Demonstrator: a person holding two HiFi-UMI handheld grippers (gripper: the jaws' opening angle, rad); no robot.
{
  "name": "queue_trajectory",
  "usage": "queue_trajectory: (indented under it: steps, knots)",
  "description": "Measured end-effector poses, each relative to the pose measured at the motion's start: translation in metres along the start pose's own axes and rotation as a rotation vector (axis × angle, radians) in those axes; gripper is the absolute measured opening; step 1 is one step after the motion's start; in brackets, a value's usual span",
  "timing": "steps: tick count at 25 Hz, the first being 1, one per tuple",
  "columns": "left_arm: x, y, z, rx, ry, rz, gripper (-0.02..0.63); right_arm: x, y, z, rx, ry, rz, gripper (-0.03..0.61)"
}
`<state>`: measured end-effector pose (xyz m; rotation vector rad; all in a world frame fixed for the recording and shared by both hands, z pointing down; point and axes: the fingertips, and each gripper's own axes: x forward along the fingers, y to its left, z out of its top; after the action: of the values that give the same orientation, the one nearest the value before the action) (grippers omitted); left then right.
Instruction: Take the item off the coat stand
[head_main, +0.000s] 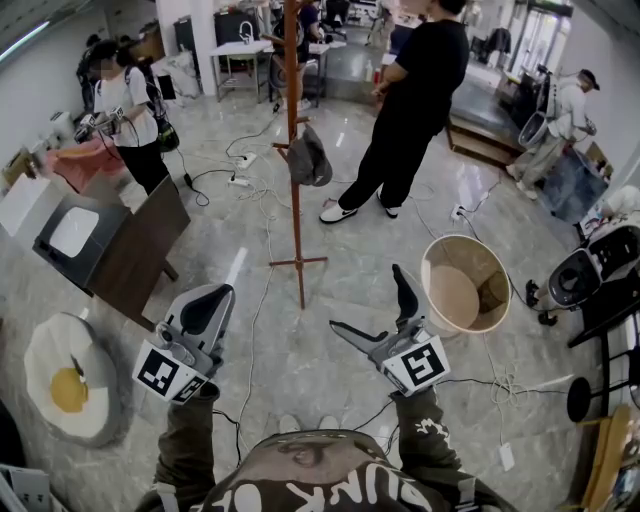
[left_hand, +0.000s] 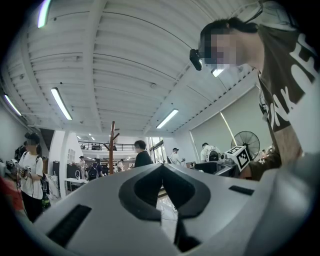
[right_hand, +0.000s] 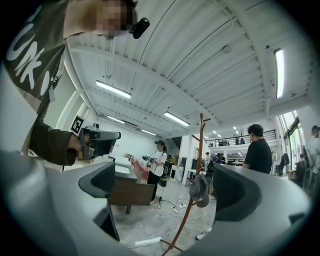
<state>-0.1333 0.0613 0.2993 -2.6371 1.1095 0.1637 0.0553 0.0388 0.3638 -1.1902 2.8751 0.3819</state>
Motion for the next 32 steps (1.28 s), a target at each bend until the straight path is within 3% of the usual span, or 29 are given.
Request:
queue_trajectory:
  steps: [20, 32]
  knots:
    - [0.041, -0.040, -0.011, 0.011, 0.031, 0.023, 0.005, -0.025, -0.043, -0.015, 0.006, -0.034, 0.027, 0.594]
    - [0.084, -0.001, -0.041, -0.003, 0.033, 0.001, 0.005, 0.016, -0.083, -0.040, 0.011, -0.013, 0.007, 0.594]
